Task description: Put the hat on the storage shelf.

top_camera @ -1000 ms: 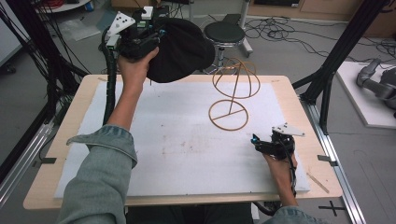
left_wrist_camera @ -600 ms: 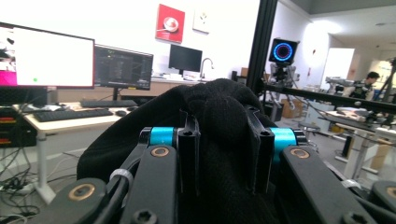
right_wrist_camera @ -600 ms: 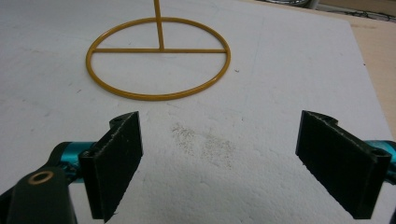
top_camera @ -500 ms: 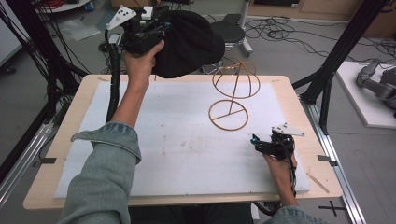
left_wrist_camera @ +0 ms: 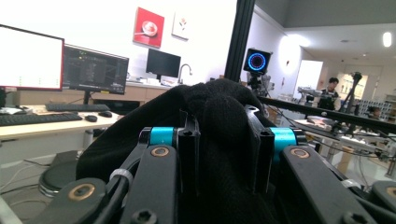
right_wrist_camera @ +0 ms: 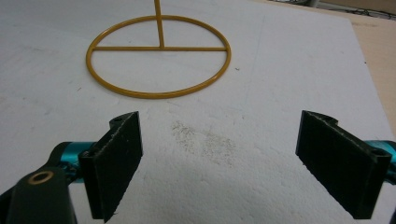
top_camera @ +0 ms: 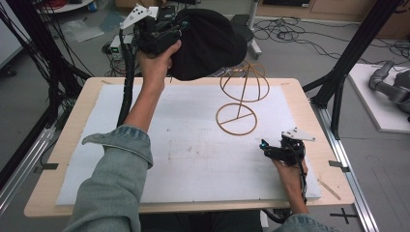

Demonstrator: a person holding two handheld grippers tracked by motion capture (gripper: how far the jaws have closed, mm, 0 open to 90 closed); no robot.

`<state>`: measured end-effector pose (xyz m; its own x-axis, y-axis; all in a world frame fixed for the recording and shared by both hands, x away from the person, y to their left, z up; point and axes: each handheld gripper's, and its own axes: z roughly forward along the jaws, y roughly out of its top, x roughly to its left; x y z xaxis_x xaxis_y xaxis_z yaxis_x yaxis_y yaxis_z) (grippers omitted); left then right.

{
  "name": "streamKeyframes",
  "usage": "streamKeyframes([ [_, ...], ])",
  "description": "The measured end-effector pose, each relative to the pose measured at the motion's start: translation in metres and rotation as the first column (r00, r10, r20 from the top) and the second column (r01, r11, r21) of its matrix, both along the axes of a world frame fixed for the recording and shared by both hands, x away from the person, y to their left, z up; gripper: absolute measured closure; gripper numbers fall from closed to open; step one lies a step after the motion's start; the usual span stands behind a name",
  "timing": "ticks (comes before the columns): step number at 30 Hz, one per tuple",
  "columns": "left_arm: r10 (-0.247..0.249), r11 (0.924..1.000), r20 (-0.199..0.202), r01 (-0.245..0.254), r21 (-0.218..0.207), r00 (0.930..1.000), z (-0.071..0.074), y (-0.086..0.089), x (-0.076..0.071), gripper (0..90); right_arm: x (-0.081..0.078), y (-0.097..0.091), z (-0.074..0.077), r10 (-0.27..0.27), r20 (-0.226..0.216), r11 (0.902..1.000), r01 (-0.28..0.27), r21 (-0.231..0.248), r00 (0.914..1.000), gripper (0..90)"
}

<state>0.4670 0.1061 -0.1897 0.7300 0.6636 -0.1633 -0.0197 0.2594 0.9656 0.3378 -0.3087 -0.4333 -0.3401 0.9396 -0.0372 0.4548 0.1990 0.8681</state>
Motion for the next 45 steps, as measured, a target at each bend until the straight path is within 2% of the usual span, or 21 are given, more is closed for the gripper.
streamKeyframes([
  [12,-0.040,0.9990,-0.008,0.040,0.022,0.9992,-0.006,-0.021,0.006,71.5,0.000,0.000,0.000,-0.002,-0.006,1.0000,0.002,0.000,1.0000,14.5],
  [15,-0.047,0.9987,-0.021,0.048,0.019,0.9987,-0.010,-0.025,0.009,71.4,0.000,-0.001,0.000,-0.002,-0.006,1.0000,0.002,0.000,1.0000,14.4],
  [24,-0.077,0.9956,-0.071,0.081,0.049,0.9945,-0.023,-0.039,0.019,71.4,0.000,0.000,0.000,0.000,-0.007,1.0000,0.000,-0.002,1.0000,14.5],
  [38,-0.116,0.9843,-0.141,0.132,0.117,0.9833,-0.048,-0.076,0.029,71.3,0.000,-0.001,-0.001,0.000,-0.007,1.0000,0.000,-0.004,1.0000,14.4],
  [45,-0.131,0.9745,-0.162,0.157,0.160,0.9780,-0.061,-0.097,0.029,71.0,0.000,-0.001,-0.001,0.001,-0.008,1.0000,-0.001,-0.009,1.0000,14.4],
])
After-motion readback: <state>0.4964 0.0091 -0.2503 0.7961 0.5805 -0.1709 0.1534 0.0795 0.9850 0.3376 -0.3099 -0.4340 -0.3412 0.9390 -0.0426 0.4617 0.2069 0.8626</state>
